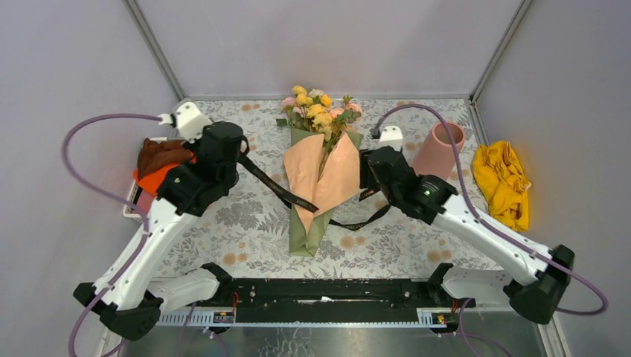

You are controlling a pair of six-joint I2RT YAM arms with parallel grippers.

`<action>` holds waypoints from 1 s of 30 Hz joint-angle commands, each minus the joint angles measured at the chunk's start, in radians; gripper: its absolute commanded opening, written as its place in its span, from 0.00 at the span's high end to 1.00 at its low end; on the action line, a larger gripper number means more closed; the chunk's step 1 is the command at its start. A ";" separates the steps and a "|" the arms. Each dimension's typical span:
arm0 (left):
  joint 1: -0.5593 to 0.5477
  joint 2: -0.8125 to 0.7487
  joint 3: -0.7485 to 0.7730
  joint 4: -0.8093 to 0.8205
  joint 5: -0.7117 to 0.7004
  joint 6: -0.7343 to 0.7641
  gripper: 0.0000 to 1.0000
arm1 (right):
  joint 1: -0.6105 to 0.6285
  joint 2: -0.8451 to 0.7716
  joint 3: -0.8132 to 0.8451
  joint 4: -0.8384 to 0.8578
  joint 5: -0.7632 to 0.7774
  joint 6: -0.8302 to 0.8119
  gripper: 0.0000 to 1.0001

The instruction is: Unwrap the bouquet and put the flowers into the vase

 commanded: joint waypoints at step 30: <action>0.039 -0.200 -0.264 0.400 0.521 0.182 0.44 | 0.041 0.655 0.365 0.089 -0.411 -0.010 0.31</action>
